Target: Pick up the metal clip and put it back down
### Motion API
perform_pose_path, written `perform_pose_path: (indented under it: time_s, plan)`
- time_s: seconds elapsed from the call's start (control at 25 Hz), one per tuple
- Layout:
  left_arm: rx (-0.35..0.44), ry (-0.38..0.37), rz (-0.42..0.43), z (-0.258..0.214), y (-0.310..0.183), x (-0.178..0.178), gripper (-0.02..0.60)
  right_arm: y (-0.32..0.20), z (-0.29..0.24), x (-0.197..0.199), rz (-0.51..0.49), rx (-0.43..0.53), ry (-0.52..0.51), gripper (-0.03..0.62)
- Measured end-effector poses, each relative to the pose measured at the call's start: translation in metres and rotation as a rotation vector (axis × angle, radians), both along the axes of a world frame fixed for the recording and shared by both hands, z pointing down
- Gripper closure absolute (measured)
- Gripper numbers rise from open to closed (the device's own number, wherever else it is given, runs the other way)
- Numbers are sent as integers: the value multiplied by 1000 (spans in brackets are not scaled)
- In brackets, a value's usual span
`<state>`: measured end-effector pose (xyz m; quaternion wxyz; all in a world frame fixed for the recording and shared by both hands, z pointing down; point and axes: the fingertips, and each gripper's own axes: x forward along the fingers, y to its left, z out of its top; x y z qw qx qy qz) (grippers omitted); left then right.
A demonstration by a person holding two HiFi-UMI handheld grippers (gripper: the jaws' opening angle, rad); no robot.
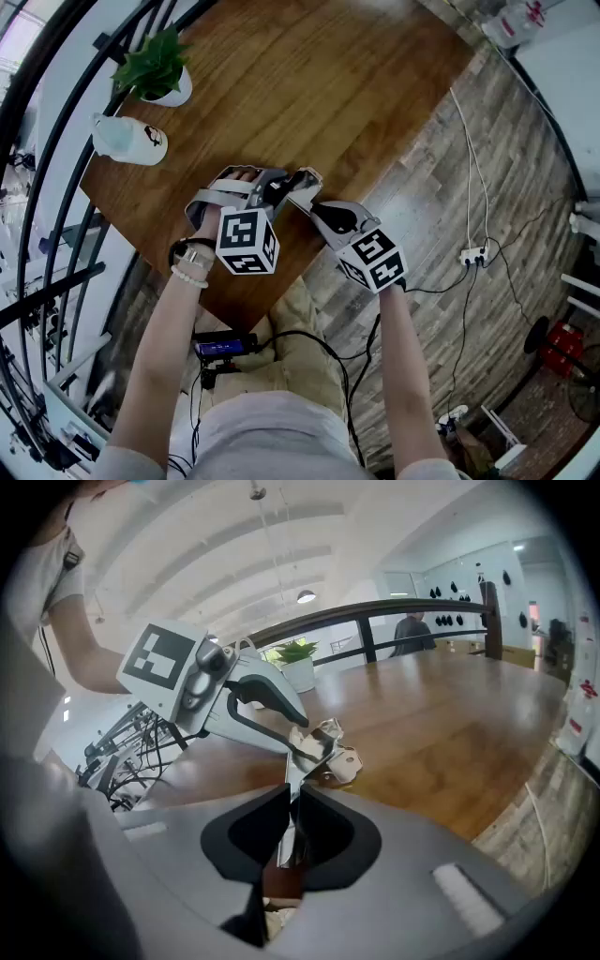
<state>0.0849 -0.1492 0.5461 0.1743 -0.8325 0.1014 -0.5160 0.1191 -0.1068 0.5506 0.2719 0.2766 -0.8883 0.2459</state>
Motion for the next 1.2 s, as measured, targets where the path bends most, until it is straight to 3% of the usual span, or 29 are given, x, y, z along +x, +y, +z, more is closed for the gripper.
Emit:
perform_pose_path:
  time_s: [0.16,0.24,0.36,0.48,0.56,0.64,0.88,1.2]
  plan:
    - [-11,17,-20,0,0,-2,474,0,0,1,8,28,30,530]
    - [-18,34,-38,-1,0,-4,474,1,1,1,8,39,55,497]
    - [-7,91,-98,-9,-5,-9,482,1,-2,-1,28,55,61,479]
    - [9,172,-174,-25,-10,-16,539,-1,-14,2,90,94,52,465]
    - [3,239,-231,-36,-11,-23,579,-4,-23,6,143,143,63,498]
    - [-8,309,-289,-48,-10,-32,581,-7,-32,10,200,186,74,585]
    - [-33,474,-422,-82,0,-59,581,3,-61,0,251,257,82,585]
    - [-12,576,-477,-122,25,-90,581,24,-100,-27,252,320,73,585]
